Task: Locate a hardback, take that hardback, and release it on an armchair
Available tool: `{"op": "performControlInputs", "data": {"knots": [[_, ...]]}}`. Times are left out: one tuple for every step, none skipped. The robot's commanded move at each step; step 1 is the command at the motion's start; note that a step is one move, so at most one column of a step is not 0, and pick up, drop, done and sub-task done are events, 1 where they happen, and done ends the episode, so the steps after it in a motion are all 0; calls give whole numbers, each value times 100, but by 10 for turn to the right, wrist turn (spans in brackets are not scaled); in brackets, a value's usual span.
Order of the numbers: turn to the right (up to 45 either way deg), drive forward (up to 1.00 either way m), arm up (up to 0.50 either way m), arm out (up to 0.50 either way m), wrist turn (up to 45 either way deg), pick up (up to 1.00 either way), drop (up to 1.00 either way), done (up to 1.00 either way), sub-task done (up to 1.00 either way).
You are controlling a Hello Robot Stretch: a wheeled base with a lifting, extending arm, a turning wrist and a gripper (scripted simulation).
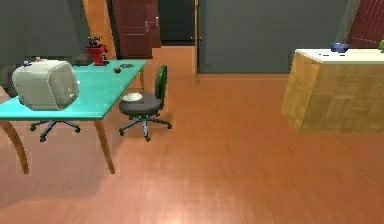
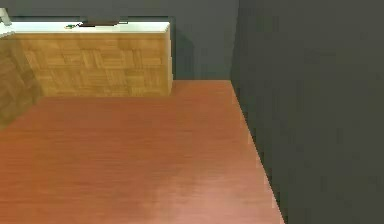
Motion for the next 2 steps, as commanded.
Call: {"op": "performControlInputs", "data": {"knots": [[90, 0, 0, 0, 0, 0, 0, 0, 0], [0, 100, 0, 0, 0, 0, 0, 0, 0]]}}
